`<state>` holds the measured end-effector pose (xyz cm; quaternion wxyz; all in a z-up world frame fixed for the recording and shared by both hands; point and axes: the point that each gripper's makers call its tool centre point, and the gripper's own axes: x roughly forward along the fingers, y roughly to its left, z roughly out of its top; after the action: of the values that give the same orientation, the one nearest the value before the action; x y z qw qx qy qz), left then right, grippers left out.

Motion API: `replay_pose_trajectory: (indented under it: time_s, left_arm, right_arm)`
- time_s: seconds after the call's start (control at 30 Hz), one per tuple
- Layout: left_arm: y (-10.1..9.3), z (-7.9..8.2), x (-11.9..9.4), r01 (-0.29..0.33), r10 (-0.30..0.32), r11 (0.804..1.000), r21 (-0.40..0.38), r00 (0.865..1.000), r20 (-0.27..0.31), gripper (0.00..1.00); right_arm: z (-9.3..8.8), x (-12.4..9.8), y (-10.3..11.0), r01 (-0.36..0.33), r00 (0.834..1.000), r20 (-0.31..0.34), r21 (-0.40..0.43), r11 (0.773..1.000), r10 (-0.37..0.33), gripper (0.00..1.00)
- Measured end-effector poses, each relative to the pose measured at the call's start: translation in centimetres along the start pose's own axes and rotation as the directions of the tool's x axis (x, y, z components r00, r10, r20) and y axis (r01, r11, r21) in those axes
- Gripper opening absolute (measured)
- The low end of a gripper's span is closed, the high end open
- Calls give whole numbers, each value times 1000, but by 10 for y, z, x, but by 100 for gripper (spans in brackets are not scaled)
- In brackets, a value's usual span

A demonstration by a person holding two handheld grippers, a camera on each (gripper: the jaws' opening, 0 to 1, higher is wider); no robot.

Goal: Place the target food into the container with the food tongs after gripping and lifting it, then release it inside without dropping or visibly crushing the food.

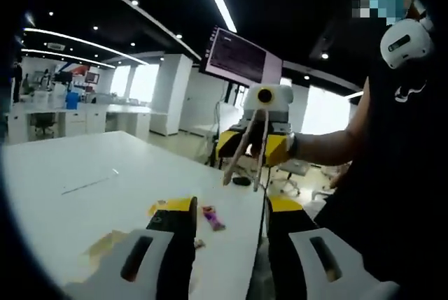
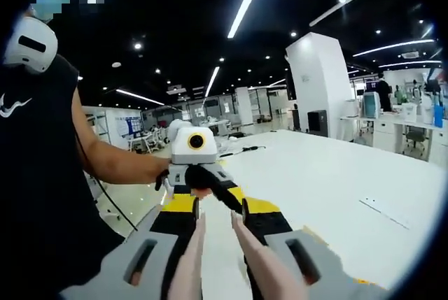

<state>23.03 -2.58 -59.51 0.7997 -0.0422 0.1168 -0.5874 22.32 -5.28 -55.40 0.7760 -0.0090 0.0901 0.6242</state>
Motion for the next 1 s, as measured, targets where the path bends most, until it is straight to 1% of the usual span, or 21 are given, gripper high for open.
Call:
replay_pose_trajectory:
  time_s: [0.03,0.1,0.17,0.2,0.23,0.27,0.33,0.43,0.5,0.53,0.57,0.6,0.63,0.7,0.77,0.8,0.87,0.9,0.93,0.97,1.0]
  left_arm:
    - [14,-6,-6,-75,75,997,36,997,-21,50]
    - [21,-11,-14,-125,125,992,25,992,-28,67]
    - [38,-19,-28,-213,215,976,46,976,-43,76]
    - [46,-23,-38,-263,270,959,102,961,-55,75]
    - [51,-27,-44,-285,297,947,148,953,-66,74]
    - [54,-30,-50,-302,317,939,163,946,-72,74]
    - [60,-37,-63,-344,356,931,124,930,-95,80]
    - [66,-43,-75,-389,405,910,143,908,-109,93]
    - [72,-56,-87,-442,462,883,156,876,-136,98]
    - [73,-59,-89,-457,477,876,155,869,-131,97]
    - [77,-65,-96,-490,514,853,179,849,-124,95]
    - [78,-70,-99,-504,533,838,208,838,-118,97]
    - [81,-77,-104,-532,566,814,234,817,-110,100]
    - [80,-92,-110,-538,565,819,201,817,-116,99]
    - [82,-107,-118,-572,597,799,187,791,-131,100]
    - [82,-115,-121,-584,606,794,167,782,-148,100]
    - [76,-125,-122,-588,606,795,151,783,-141,100]
    - [74,-128,-123,-593,610,791,150,780,-140,100]
    - [74,-132,-126,-605,625,780,159,769,-138,100]
    - [74,-134,-126,-606,628,777,172,764,-145,100]
    - [73,-136,-125,-598,622,782,175,766,-161,100]
  right_arm:
    - [-2,-3,-4,11,1000,-11,-11,1000,-11,25]
    - [-3,-10,-10,28,999,-22,-13,1000,-28,25]
    - [-6,-19,-18,55,998,-41,-25,998,-56,25]
    - [-10,-24,-22,70,995,-68,-34,997,-72,26]
    - [-12,-27,-24,79,994,-79,-41,996,-82,26]
    - [-12,-29,-26,82,993,-84,-45,996,-86,26]
    - [-15,-38,-31,101,990,-97,-54,993,-106,26]
    - [-17,-48,-39,129,985,-111,-56,990,-134,26]
    - [-23,-58,-49,162,974,-146,-85,983,-173,26]
    - [-26,-61,-52,173,969,-160,-92,981,-186,26]
    - [-30,-65,-54,187,963,-177,-101,977,-203,26]
    - [-32,-67,-56,191,961,-184,-103,976,-207,27]
    - [-36,-70,-59,200,956,-198,-100,975,-216,27]
    - [-41,-75,-61,208,951,-213,-100,973,-225,27]
    - [-44,-79,-62,216,945,-228,-105,971,-234,27]
    - [-47,-81,-64,225,939,-242,-108,968,-245,27]
    - [-49,-84,-65,231,934,-253,-112,967,-252,27]
    - [-49,-85,-66,235,932,-255,-114,965,-257,27]
    - [-49,-86,-67,240,930,-257,-118,964,-263,27]
    - [-50,-87,-68,241,929,-259,-120,963,-265,27]
    - [-51,-88,-70,246,926,-264,-124,961,-271,27]
